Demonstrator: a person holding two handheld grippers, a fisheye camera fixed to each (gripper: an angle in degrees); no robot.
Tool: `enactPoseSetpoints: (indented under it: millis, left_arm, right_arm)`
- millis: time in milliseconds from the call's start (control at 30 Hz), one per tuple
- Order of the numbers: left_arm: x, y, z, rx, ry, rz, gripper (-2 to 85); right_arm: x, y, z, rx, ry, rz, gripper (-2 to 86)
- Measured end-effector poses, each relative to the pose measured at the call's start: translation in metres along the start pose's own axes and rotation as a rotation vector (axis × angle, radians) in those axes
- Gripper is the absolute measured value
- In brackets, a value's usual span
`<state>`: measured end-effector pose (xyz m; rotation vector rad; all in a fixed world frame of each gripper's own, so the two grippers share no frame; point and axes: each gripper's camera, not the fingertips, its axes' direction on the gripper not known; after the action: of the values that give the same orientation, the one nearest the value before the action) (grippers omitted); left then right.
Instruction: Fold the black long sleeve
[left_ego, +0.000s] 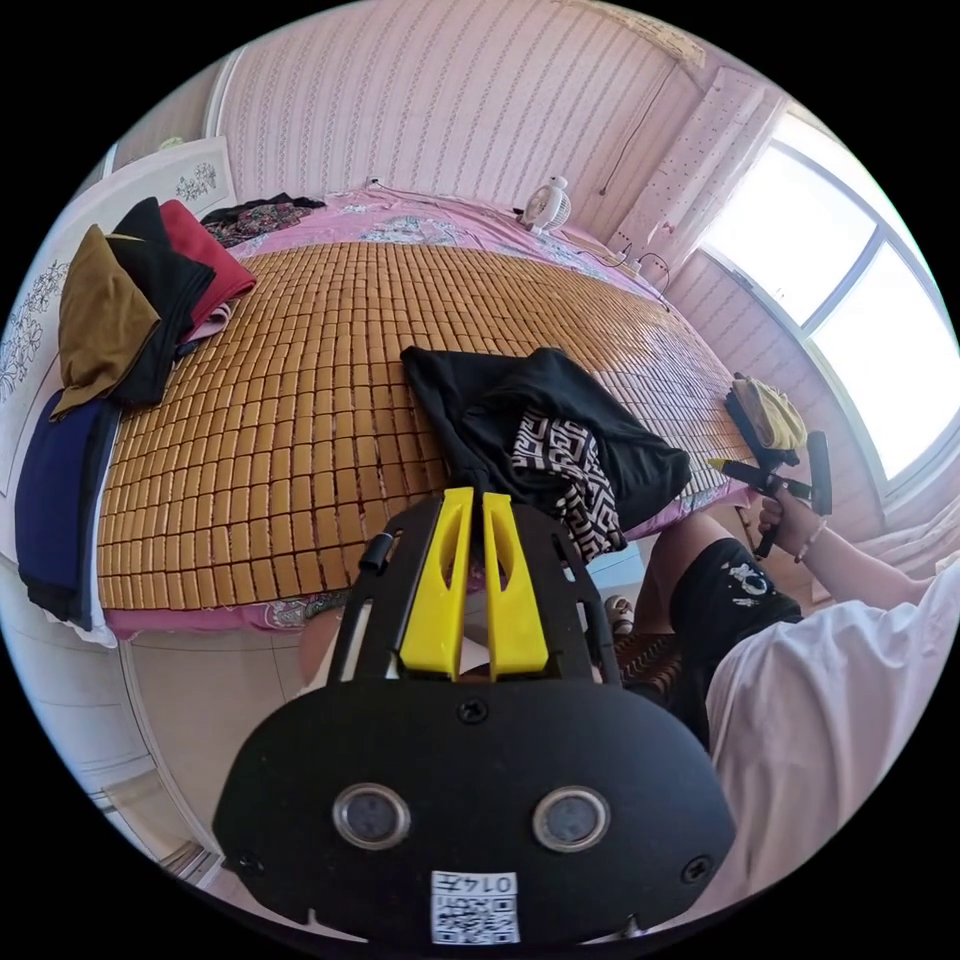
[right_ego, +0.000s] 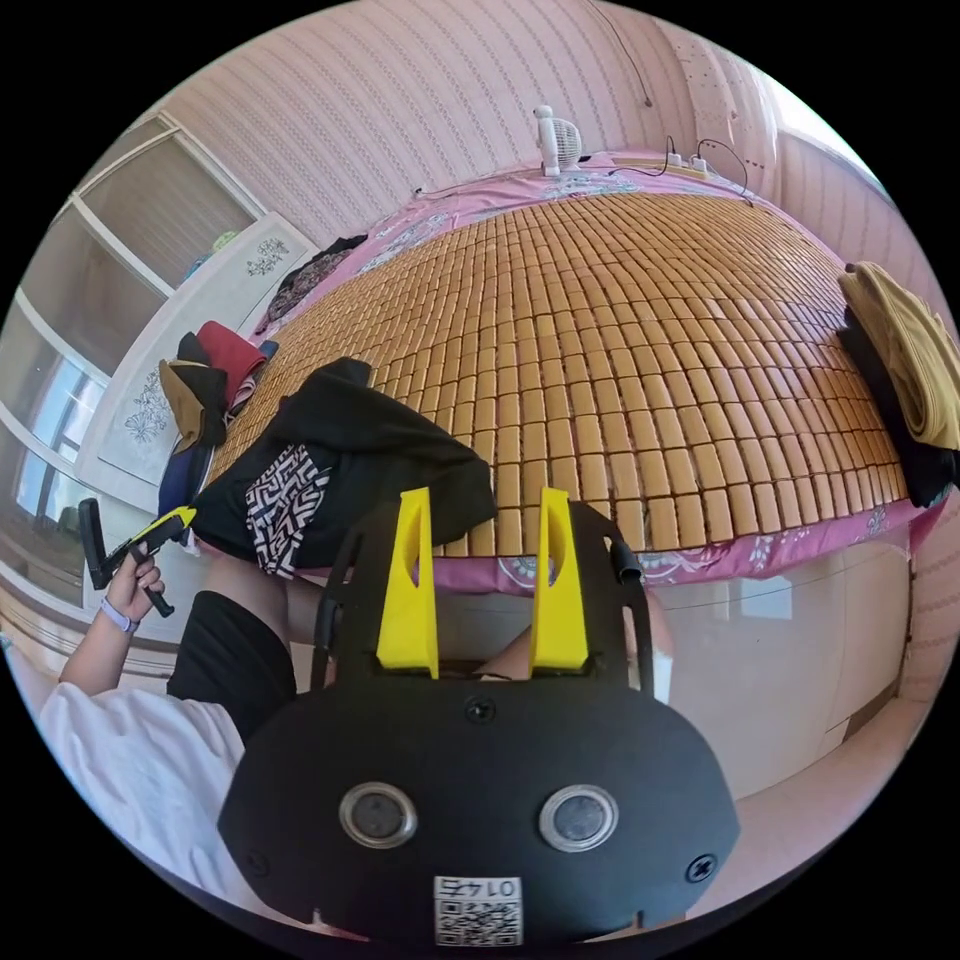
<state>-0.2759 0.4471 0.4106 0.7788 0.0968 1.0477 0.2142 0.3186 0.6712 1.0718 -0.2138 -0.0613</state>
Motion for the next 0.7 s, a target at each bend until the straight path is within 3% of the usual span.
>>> enactPoseSetpoints:
  millis: [133,267,333,467,633,700]
  left_arm:
    - [0.014,0.012,-0.005,-0.015,-0.009,-0.006,-0.7]
    - [0.022,0.024,-0.016,-0.026,0.026,-0.065,-0.8]
    - [0.025,0.027,-0.029,-0.008,0.046,-0.068,-0.8]
    - [0.033,0.021,-0.079,0.078,0.086,-0.048,-0.9]
    - [0.042,-0.012,-0.179,0.341,0.214,-0.006,-0.8]
    - [0.049,-0.025,-0.243,0.532,0.294,0.011,-0.8]
  right_arm:
    - [0.002,0.006,0.010,-0.050,-0.015,0.040,12.8]
    - [-0.006,0.015,0.014,-0.229,-0.043,0.057,2.1]
    - [-0.005,0.022,-0.001,-0.209,-0.143,0.066,1.0]
    - [0.014,0.023,-0.074,0.008,-0.377,0.085,0.1]
    - [-0.009,-0.006,-0.216,0.379,-0.350,-0.161,-0.3]
    - [-0.022,-0.013,-0.274,0.516,-0.348,-0.235,-0.3]
